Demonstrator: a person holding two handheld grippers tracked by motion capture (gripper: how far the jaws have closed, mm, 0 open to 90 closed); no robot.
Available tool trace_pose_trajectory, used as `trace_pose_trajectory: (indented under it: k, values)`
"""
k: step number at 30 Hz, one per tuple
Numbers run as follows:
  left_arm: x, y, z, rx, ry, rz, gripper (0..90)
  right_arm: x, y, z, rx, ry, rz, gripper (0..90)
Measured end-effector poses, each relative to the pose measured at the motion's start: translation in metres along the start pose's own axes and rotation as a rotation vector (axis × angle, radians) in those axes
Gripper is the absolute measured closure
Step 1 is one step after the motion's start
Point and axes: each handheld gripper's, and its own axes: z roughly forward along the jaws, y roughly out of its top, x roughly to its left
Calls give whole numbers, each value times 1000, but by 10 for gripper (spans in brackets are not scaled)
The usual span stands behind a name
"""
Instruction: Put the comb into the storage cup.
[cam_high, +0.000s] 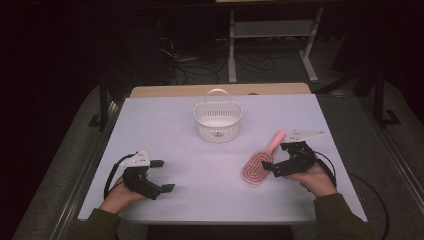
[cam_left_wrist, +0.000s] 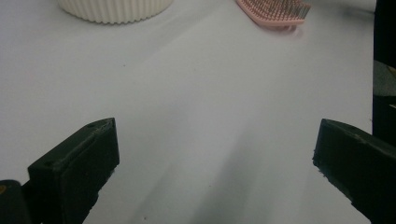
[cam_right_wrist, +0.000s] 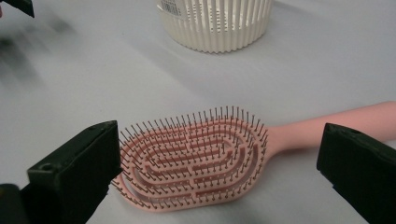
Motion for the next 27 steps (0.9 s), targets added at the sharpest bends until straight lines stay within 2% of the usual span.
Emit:
trace_pose_trajectory:
  k: [8, 12, 27]
  values:
    - [-1, 0, 1, 10, -4, -10, 2, -3, 3, 0, 0, -4, 2, 0]
    - [0, 0, -1, 2, 7, -7, 2, -5, 5, 0, -2, -7, 2, 0]
    - [1, 0, -1, -2, 4, -12, 2, -13, 12, 1, 0, -12, 11, 0]
